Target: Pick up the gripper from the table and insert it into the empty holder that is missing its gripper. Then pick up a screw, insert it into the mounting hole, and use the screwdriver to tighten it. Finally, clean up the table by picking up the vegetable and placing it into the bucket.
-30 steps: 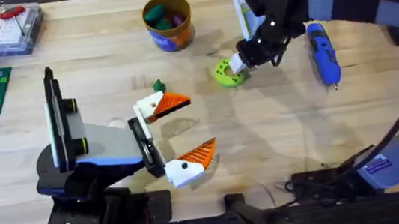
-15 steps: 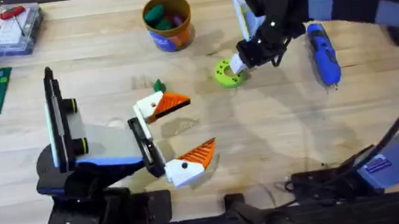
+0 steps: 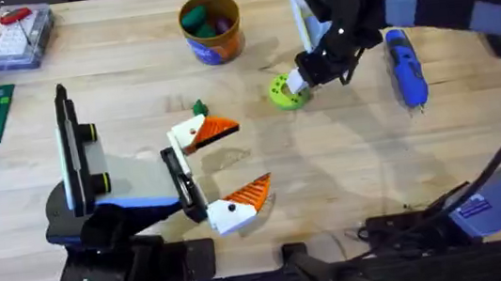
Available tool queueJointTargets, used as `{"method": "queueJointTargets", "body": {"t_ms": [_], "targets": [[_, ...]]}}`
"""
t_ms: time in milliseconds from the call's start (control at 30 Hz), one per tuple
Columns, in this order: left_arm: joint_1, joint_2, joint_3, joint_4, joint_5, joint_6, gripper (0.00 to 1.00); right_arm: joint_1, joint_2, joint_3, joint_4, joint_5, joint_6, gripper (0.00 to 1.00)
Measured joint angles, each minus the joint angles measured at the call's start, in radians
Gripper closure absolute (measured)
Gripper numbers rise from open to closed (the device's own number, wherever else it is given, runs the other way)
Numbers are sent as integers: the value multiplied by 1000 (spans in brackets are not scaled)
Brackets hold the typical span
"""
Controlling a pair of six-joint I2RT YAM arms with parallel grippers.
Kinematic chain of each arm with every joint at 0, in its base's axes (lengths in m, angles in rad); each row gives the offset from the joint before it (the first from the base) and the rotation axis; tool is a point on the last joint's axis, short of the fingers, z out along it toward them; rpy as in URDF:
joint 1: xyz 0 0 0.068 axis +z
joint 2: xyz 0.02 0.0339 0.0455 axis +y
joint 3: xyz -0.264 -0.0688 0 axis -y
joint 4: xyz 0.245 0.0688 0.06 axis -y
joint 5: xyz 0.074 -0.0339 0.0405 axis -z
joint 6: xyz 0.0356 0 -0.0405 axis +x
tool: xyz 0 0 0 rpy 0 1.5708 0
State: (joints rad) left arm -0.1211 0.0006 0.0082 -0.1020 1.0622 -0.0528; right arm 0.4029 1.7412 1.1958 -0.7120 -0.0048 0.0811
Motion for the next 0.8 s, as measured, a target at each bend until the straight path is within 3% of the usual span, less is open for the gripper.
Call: {"method": "queueJointTargets", "body": {"t_ms": [200, 300, 600, 800], "targets": [[0, 0, 0, 0, 0, 0, 9, 9, 0, 0, 0, -3, -2, 584], [0, 0, 0, 0, 0, 0, 9, 9, 0, 0, 0, -4, -6, 724], [0, 0, 0, 0, 0, 0, 9, 9, 0, 0, 0, -4, -7, 801], [0, 0, 0, 0, 0, 0, 9, 9, 0, 0, 0, -4, -6, 977]]}}
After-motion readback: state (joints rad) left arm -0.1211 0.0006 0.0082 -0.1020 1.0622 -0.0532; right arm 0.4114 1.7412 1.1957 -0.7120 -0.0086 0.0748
